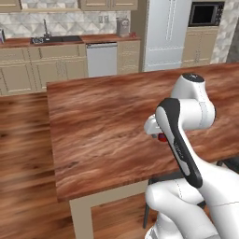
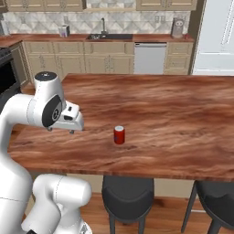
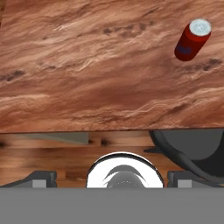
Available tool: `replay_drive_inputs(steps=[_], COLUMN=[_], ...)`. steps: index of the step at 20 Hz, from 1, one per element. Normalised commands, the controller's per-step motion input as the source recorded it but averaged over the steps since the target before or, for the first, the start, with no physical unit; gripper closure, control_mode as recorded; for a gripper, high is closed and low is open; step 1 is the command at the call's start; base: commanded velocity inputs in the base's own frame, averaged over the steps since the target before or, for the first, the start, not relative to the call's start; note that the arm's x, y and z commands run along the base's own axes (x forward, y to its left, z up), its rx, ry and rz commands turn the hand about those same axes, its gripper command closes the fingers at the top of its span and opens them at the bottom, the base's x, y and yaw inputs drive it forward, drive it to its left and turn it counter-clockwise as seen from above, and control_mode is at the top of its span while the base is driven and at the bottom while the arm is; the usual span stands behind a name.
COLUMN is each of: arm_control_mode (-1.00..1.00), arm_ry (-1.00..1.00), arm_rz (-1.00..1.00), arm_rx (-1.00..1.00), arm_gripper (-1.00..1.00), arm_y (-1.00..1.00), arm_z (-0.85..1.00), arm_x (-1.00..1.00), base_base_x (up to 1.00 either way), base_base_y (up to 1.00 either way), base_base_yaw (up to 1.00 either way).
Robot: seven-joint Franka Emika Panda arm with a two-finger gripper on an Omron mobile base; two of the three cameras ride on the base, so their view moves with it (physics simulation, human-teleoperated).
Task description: Four empty soda cans are scattered around the kitchen. Gather all the cans and cluster them next to the stove for recycling.
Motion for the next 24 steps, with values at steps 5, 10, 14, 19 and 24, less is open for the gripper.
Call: replay_drive_inputs(steps=[5, 10, 14, 19, 24], arm_control_mode=[1.00, 1.00, -1.00, -1.00, -1.00], arm_ry=[0.00, 0.00, 0.00, 0.00, -0.01], arm_rz=[0.00, 0.00, 0.00, 0.00, 0.00], arm_rx=[0.00, 0.00, 0.00, 0.00, 0.00], arm_gripper=[-1.00, -1.00, -1.00, -1.00, -1.00], arm_y=[0.00, 0.00, 0.00, 0.00, -0.02], arm_z=[0.00, 0.00, 0.00, 0.00, 0.00], arm_x=[0.00, 0.00, 0.00, 0.00, 0.00], base_base_x=[0.15, 0.03, 0.00, 0.00, 0.00], base_base_y=[-0.15, -0.13, -0.04, 0.00, 0.00], base_base_yaw=[0.05, 0.03, 0.01, 0.00, 0.00])
